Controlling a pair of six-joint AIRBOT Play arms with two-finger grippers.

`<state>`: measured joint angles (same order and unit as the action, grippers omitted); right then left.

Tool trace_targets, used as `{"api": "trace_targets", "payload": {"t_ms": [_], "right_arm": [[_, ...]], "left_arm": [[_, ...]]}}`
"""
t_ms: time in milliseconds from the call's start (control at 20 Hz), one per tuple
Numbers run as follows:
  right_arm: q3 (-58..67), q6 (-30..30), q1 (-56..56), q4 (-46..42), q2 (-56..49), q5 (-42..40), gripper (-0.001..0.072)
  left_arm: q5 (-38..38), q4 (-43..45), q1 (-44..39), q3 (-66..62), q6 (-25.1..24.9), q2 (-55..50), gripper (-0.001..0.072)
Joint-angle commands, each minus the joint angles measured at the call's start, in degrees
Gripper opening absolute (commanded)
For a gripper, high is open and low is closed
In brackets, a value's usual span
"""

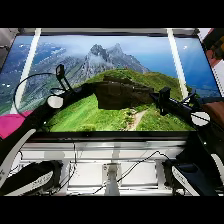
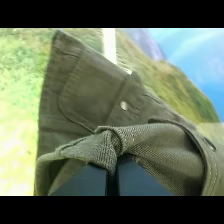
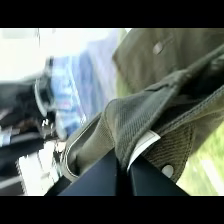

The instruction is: Fold the clothes and pants, and hang the long-sleeved shirts on hangers.

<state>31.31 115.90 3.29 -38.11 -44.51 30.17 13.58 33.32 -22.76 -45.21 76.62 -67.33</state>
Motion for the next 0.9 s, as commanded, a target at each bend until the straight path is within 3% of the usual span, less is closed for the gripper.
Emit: {"api": "trace_targets", "payload": {"t_ms": [0, 400, 850], "right_arm": [[-0.37, 4.63, -0.02, -2.71, -4.09, -3.21, 0.0056], [0.09, 8.13, -0.04, 7.10, -13.09, -17.90, 0.0057], [7.85, 8.04, -0.02, 10.91, -24.87, -22.56, 0.0057]], "left_arm": [[-3.98, -1.79, -1.44, -2.38, 1.42, -5.49, 0.0035], [-6.73, -1.95, -2.75, -10.49, 1.42, -11.89, 0.0035], [-7.43, -2.58, -6.91, -22.62, 1.44, -26.45, 0.0036]]}}
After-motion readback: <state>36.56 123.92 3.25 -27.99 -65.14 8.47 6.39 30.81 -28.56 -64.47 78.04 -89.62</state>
